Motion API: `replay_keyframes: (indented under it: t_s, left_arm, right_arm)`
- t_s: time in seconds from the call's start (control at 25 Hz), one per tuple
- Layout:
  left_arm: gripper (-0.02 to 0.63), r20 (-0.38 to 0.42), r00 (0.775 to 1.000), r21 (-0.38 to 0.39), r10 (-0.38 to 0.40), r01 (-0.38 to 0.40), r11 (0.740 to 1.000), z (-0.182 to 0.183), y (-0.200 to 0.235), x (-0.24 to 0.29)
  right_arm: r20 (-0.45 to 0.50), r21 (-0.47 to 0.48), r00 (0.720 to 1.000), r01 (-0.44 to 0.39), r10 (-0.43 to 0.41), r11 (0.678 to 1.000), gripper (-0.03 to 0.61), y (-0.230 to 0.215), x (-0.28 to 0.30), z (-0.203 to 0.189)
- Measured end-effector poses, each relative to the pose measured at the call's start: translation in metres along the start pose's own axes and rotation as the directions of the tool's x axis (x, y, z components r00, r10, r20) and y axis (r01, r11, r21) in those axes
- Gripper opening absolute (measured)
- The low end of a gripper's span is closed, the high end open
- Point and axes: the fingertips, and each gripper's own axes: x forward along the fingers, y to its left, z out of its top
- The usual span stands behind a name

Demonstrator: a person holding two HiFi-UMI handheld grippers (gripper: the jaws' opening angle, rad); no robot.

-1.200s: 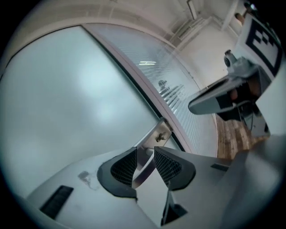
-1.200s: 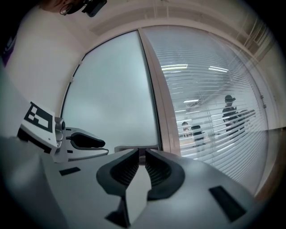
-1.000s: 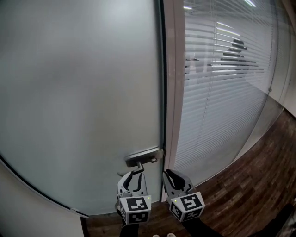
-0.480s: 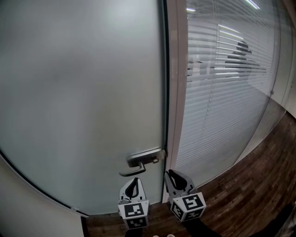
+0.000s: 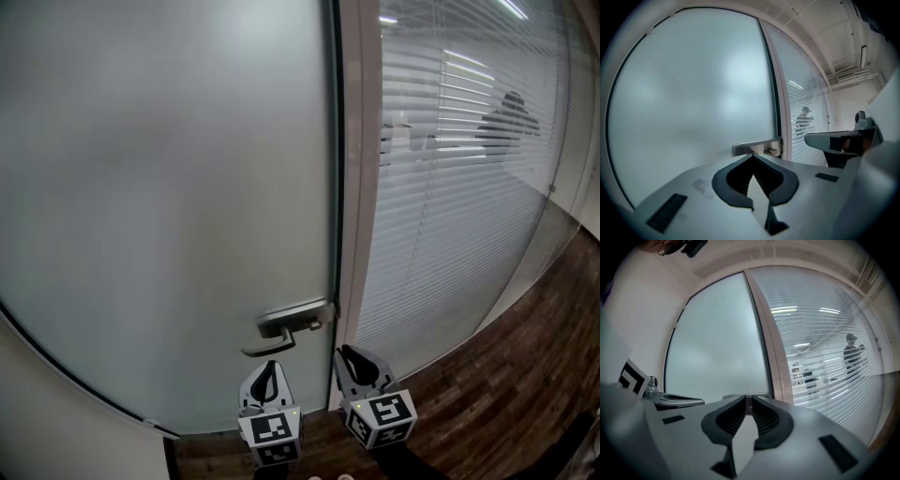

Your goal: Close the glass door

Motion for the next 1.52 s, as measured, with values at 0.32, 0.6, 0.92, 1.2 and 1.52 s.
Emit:
replay_keyframes:
  t_s: [0.32, 0.6, 0.92, 1.2, 1.52]
  left_arm:
    - [0.002, 0.013, 1.0, 0.052, 0.009, -0.009, 0.999, 0.0013, 0.0013, 0.0032]
    - [0.002, 0.013, 1.0, 0.058, 0.002, -0.003, 0.998, 0.0016, 0.0001, 0.0036]
    - [0.002, 0.004, 1.0, 0.047, 0.004, -0.004, 0.999, 0.0055, 0.0008, 0.0035]
    - [0.002, 0.018, 1.0, 0.077, -0.001, 0.0, 0.997, 0.0037, 0.0014, 0.003]
    - [0.002, 0.017, 1.0, 0.079, -0.006, 0.004, 0.997, 0.0037, 0.0008, 0.0015]
  right_arm:
    - [-0.006, -0.019, 1.0, 0.006, -0.006, 1.0, -0.002, -0.0054, 0.001, -0.0017]
    - [-0.014, -0.025, 1.0, 0.009, -0.009, 1.0, -0.002, -0.0061, 0.0014, -0.0023]
    - [-0.014, -0.025, 1.0, -0.002, 0.002, 1.0, -0.002, -0.0043, 0.0036, -0.0023]
    - [-0.013, -0.03, 1.0, 0.006, -0.006, 1.0, -0.002, -0.0036, 0.0032, -0.0035]
    - [-0.009, -0.034, 1.0, 0.004, -0.004, 0.999, -0.002, -0.0007, 0.0022, 0.0002]
